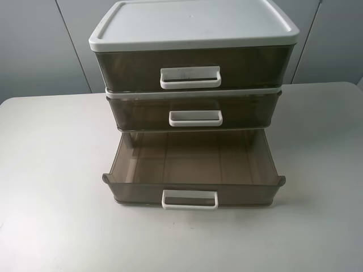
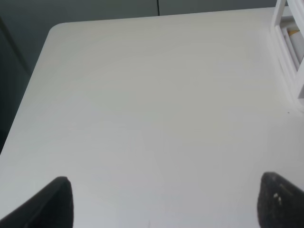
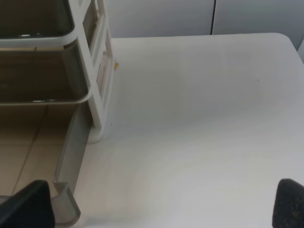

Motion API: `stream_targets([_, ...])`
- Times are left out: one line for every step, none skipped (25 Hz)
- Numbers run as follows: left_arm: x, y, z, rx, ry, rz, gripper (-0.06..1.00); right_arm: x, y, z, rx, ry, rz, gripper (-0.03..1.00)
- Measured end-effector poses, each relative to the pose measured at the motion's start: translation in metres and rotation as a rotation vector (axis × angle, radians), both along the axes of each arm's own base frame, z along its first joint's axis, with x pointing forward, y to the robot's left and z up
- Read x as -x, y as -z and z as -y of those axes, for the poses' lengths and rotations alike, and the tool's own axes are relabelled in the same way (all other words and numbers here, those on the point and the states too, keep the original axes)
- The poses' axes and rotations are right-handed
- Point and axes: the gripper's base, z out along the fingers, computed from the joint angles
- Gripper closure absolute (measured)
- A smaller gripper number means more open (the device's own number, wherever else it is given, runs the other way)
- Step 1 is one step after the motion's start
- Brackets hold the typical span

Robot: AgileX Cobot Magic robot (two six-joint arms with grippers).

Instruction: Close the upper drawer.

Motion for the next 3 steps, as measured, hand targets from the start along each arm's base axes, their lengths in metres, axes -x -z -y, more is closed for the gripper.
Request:
stream_targets([0.0,0.0,0.0,0.0,0.0,0.0,0.2,0.0,0.0,0.0,-0.001,0.0,0.0,0.27])
stream_targets([0.0,0.0,0.0,0.0,0.0,0.0,0.2,0.0,0.0,0.0,-0.002,0.001,0.0,0.27])
stream_targets([0.0,0.0,0.0,0.0,0.0,0.0,0.2,0.0,0.0,0.0,-0.002,0.001,0.0,0.27])
